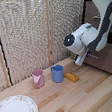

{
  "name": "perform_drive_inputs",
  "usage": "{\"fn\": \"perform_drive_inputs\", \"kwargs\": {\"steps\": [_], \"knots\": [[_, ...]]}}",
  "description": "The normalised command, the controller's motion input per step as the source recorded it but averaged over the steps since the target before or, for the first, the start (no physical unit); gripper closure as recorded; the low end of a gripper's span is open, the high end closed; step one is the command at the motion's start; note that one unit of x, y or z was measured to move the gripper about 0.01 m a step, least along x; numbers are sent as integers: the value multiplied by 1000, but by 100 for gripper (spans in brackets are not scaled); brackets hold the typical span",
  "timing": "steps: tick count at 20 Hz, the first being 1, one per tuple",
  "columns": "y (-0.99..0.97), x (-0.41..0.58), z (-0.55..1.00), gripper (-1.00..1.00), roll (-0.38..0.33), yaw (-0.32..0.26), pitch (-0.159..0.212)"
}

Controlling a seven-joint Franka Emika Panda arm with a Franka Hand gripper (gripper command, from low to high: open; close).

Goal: Please adjust your gripper to match the height of the lower drawer handle. Progress your gripper onward until it happens to touch the drawer handle. Now, firmly take hold of it with your gripper, then steadily retract it to swing the drawer wide open.

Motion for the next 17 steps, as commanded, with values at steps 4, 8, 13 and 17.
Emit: {"fn": "perform_drive_inputs", "kwargs": {"steps": [4,8,13,17], "knots": [[-6,87,396,-100,148,-2,0],[0,75,472,-100,241,-1,0],[310,127,269,-100,137,-33,-2],[389,157,310,-100,256,-77,0]]}}
